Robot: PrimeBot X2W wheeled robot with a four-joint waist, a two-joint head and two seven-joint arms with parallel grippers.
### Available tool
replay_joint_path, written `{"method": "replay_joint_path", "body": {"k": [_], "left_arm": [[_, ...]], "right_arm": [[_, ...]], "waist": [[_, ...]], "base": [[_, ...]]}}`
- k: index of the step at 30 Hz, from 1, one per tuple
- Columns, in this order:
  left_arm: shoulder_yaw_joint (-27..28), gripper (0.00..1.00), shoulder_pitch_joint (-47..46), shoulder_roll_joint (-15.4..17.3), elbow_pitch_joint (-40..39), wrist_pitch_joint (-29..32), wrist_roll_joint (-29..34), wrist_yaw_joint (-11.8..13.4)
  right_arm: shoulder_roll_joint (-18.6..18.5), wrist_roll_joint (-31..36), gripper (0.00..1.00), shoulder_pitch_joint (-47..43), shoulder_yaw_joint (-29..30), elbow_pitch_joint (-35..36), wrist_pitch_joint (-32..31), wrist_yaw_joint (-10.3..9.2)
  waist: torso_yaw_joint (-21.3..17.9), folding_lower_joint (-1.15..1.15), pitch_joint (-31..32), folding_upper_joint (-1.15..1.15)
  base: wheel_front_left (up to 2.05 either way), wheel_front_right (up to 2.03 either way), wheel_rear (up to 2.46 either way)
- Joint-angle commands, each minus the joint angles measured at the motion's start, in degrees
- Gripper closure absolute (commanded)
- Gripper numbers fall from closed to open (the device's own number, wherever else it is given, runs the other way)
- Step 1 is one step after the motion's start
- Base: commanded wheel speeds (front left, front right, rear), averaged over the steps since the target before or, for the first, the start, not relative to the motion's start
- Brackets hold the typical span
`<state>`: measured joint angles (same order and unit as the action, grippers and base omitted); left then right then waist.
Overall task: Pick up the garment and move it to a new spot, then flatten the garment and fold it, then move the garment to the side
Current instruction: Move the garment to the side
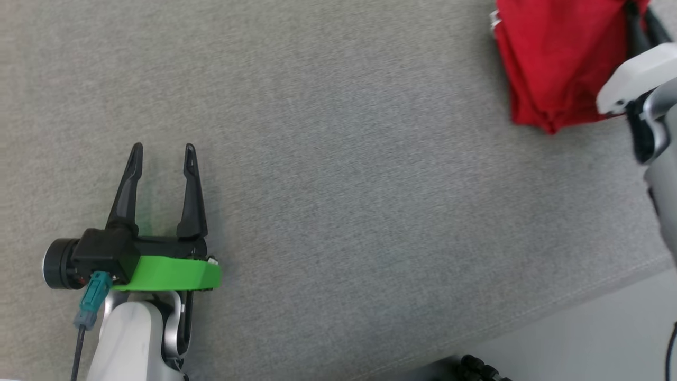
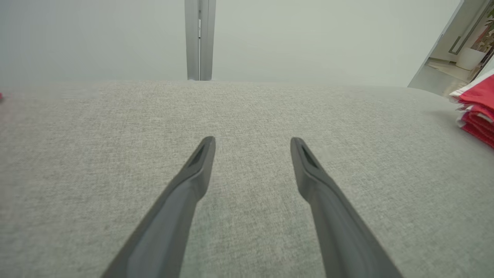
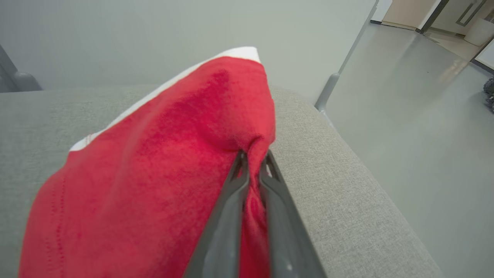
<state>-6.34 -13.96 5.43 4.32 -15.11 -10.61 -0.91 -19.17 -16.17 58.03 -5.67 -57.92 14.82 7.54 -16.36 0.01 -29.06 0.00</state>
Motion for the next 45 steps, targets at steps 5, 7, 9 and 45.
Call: {"method": "replay_joint_path", "body": {"k": [5,7,9,45], "left_arm": [[-0.21,0.00,-1.26,0.43,-1.94,0.19,-0.21,0.73],[-0.18,0.00,-1.11,0.49,-2.63,0.29,-0.29,0.96],[-0.12,0.00,-0.76,0.64,-3.19,0.37,-0.21,1.21],[3.15,0.00,1.55,-0.89,1.19,-0.07,-2.63,1.28]], "right_arm": [[-4.84,5.25,1.00,4.93,4.24,-3.53,0.40,-0.10],[-6.46,6.68,1.00,6.10,5.99,-4.20,0.42,-0.10],[-8.21,8.31,1.00,7.11,7.63,-4.85,0.42,-0.10],[0.84,16.52,0.00,-0.61,7.92,7.97,0.40,-0.10]], "waist": [[6.26,-0.01,-4.48,0.00],[7.34,-0.01,-5.40,0.00],[8.14,-0.01,-6.31,0.00],[11.84,-0.01,10.97,0.00]], "base": [[0.00,0.00,0.00],[0.00,0.00,0.00],[0.00,0.00,0.00],[0.00,0.00,0.00]]}}
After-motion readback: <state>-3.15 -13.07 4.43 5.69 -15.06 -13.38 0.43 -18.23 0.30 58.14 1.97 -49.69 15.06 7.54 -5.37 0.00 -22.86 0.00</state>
